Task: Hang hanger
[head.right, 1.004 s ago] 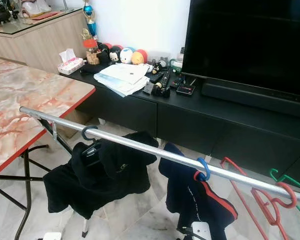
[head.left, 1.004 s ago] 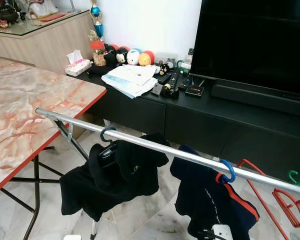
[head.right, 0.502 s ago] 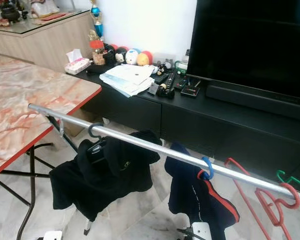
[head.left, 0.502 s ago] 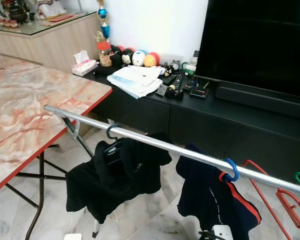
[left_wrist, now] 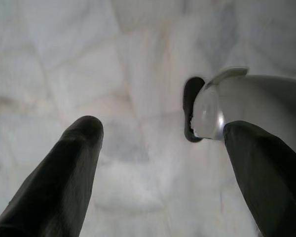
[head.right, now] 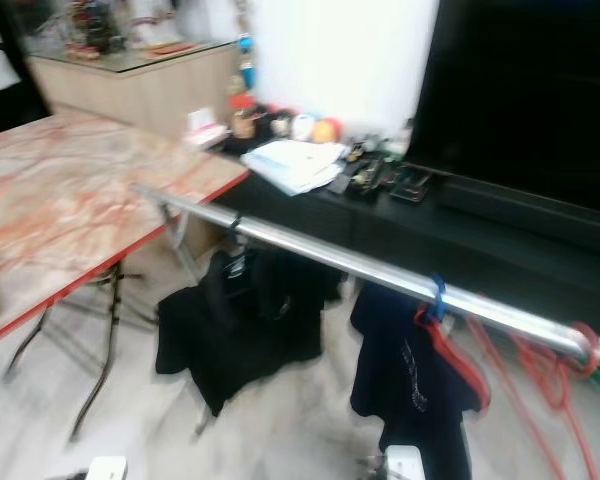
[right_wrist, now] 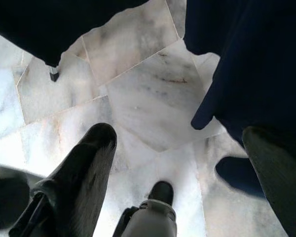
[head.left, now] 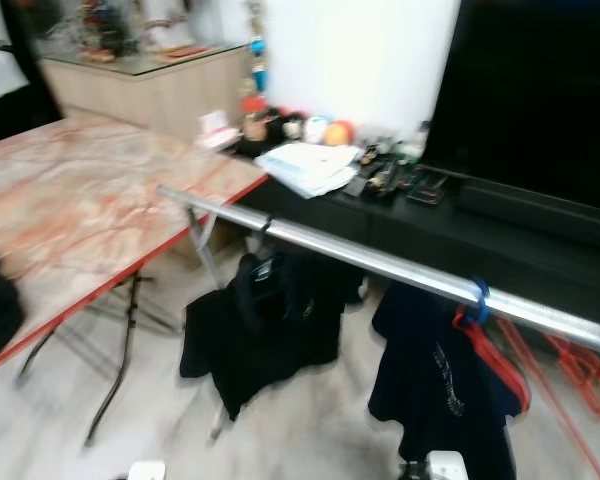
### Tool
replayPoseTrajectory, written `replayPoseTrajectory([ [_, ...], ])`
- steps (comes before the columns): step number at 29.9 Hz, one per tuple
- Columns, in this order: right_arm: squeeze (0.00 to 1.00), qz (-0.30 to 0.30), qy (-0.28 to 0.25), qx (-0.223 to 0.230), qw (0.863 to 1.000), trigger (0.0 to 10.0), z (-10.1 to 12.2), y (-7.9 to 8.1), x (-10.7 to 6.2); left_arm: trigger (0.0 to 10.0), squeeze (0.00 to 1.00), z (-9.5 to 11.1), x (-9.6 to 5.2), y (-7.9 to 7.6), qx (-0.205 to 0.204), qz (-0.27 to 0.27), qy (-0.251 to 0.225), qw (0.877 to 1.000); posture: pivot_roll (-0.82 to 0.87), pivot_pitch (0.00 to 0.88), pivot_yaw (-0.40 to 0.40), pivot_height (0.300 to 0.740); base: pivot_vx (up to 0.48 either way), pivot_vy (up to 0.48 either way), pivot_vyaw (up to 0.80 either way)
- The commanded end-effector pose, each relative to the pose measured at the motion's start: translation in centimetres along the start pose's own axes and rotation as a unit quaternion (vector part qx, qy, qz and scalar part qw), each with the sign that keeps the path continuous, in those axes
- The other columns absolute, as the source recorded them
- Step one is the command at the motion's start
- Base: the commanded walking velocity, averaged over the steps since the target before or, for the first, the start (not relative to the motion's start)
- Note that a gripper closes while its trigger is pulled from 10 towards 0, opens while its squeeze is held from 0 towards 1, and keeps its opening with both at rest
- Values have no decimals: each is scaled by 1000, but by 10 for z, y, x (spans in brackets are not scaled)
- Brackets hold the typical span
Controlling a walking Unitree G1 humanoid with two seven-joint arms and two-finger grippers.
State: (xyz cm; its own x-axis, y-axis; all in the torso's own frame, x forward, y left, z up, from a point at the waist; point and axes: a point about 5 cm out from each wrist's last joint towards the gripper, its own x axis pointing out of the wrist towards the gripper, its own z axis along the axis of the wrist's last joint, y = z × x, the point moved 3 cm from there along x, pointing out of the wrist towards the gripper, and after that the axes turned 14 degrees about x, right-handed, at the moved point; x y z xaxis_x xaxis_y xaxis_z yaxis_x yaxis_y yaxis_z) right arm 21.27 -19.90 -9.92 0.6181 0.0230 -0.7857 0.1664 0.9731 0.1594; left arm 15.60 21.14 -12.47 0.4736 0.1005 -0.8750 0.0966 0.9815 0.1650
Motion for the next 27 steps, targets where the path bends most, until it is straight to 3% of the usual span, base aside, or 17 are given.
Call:
replayPoseTrajectory([
  [1,0,3,7,4,1000,10000,-7,4,0,10000,0,11,1,11,1,13,-14,1000,-42,41,53,740,-292,0,0],
  [11,0,-1,13,7,1000,10000,-6,3,0,10000,0,7,0,22,-2,20,-8,1000,-42,63,50,740,-56,0,0],
  [27,0,0,21,3,1000,10000,-7,3,0,10000,0,7,0,17,6,13,-9,1000,-41,72,50,740,0,0,-728],
])
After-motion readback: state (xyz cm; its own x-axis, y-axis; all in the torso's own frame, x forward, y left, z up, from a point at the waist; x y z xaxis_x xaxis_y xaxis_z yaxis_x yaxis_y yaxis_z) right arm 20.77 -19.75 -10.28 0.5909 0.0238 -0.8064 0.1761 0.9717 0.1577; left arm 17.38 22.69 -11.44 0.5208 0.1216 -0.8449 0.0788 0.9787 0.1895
